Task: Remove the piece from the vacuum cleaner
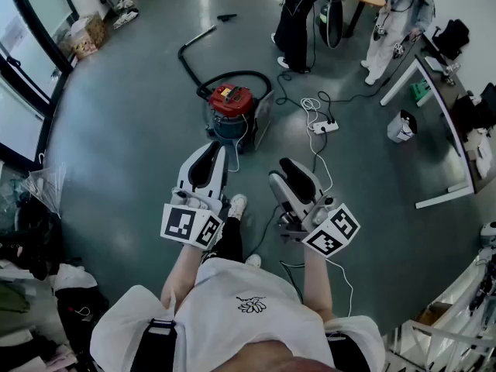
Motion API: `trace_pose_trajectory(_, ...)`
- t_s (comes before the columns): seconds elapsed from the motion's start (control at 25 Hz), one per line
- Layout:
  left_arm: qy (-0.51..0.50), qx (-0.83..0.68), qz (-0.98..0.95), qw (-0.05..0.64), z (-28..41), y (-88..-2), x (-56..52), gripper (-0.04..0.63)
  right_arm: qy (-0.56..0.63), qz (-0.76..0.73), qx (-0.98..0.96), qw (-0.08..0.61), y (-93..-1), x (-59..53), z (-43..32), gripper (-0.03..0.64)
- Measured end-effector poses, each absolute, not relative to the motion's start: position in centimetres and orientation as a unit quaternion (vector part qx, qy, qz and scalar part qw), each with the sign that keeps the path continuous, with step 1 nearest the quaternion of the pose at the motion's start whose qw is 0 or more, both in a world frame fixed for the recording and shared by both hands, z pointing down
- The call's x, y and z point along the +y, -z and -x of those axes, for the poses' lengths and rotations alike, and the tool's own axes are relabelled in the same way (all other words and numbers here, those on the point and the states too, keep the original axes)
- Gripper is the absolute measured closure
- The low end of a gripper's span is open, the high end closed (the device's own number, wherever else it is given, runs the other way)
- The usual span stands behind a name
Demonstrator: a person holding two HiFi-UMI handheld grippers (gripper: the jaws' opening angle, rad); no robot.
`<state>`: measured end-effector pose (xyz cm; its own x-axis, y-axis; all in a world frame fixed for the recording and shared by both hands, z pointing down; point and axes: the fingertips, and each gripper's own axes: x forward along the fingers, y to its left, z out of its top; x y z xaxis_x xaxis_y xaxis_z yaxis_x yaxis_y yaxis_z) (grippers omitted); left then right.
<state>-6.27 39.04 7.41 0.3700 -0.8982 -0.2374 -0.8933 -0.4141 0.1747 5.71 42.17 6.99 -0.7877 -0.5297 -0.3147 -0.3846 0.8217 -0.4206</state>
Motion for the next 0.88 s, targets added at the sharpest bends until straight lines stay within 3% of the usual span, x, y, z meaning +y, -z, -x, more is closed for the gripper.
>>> trace_pose_trajectory(0.56, 0.150, -0.540, -0.828, 0.015, 11.4, -8.2, 13.6, 0.548, 0.219, 0.171, 0.932, 0.233, -6.9, 18.1, -1.6, 0.462)
trace_pose_trajectory(0.88, 0.157, -0.566, -0.809, 0.003, 14.7, -6.9, 3.6, 0.548, 0.241, 0.326, 0.873, 0.273, -8.0, 5.4, -3.4, 0.462)
